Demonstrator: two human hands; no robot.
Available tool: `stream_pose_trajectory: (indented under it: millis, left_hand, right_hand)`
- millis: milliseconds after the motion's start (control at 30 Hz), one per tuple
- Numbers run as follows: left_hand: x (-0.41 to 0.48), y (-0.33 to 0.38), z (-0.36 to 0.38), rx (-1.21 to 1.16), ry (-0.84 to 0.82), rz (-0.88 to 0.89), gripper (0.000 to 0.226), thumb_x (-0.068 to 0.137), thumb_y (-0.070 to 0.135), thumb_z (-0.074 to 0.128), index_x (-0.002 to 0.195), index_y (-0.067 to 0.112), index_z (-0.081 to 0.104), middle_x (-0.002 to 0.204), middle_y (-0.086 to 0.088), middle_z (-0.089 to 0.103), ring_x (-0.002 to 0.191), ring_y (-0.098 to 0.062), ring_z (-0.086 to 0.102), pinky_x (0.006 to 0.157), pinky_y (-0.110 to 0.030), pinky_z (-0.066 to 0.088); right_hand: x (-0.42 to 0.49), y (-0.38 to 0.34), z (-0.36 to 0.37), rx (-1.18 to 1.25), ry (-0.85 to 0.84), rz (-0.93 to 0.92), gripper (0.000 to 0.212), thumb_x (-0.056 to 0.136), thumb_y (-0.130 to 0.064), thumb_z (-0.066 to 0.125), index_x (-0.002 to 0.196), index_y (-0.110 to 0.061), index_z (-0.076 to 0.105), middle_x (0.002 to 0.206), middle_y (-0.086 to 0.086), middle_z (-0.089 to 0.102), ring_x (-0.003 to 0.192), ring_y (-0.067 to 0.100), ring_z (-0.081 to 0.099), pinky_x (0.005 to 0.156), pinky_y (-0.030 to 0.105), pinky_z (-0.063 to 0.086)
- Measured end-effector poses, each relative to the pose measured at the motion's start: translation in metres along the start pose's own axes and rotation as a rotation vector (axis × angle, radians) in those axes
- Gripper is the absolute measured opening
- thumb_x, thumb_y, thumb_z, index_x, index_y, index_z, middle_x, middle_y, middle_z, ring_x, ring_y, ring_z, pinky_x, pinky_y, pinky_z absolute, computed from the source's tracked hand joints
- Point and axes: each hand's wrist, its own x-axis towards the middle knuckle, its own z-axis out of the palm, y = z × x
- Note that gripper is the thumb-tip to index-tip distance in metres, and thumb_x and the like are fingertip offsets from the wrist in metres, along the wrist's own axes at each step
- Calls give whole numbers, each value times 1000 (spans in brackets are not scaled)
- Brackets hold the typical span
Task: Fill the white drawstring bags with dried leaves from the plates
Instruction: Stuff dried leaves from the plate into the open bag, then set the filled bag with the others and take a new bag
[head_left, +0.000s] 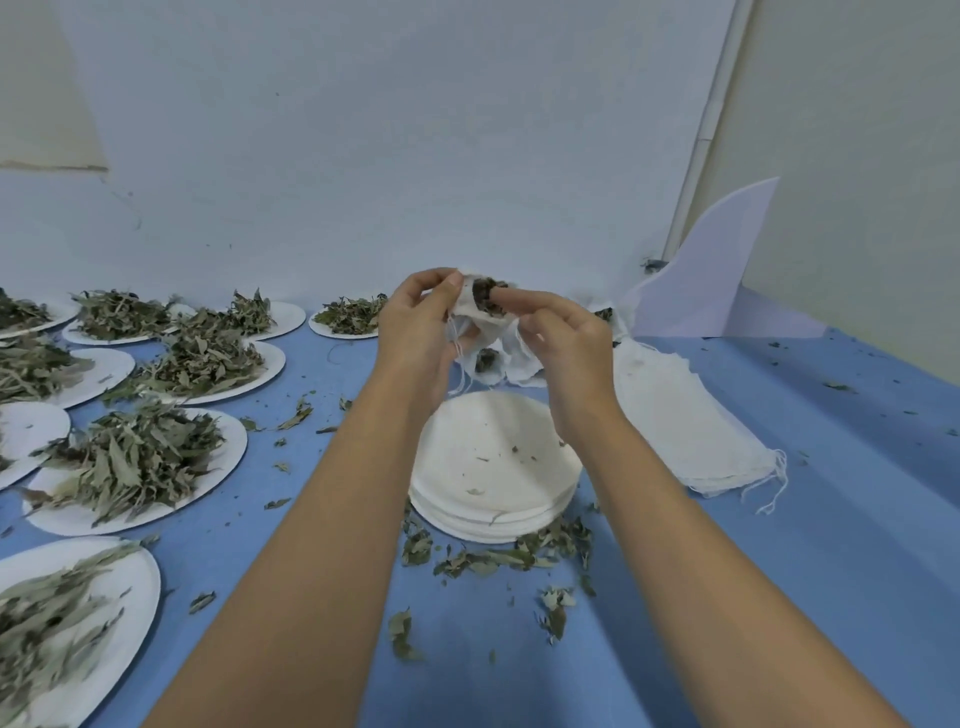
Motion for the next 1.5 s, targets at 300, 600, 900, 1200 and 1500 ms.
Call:
stream_pose_trajectory:
  millis: [300,600,900,1200,1500]
  left_hand:
    - [80,-54,15,419,-13,109,15,95,5,51,85,16,55,82,3,55,76,-10,54,61,-15,46]
    - [97,-86,-8,678,8,-17,23,89,-2,49,83,14,65,94,-8,64,93,-23,60,94,-44,50]
    - [61,-51,-19,666,86,67,28,87,-3,46,86,17,67,88,8,64,97,-17,60,94,-39,51]
    - [5,-8,-92,580,498,147,33,91,0,42,76,24,58,82,9,61,88,-17,60,80,-33,49]
    - [-13,47,-170,697,761,162,31,88,6,39,86,22,65,79,1,62,54,-15,44,56,-33,42]
  right_hand:
    - [74,48,-9,-448,-109,41,42,91,-5,43,129,-16,59,118,-10,63,108,7,59,96,22,45]
    - [76,78,-17,-627,-148,256,22,86,-6,48,95,6,64,101,26,65,100,40,59,92,53,47]
    - [52,46,-5,-732,79,125,23,84,-10,50,84,8,65,79,17,67,72,32,56,62,35,45]
    - [6,35,97,-116,-300,557,21,89,3,54,106,11,63,92,26,61,80,23,67,82,29,55]
    - [-29,57,171,32,-439,969,9,94,-6,47,87,0,51,97,18,54,111,36,60,76,37,53]
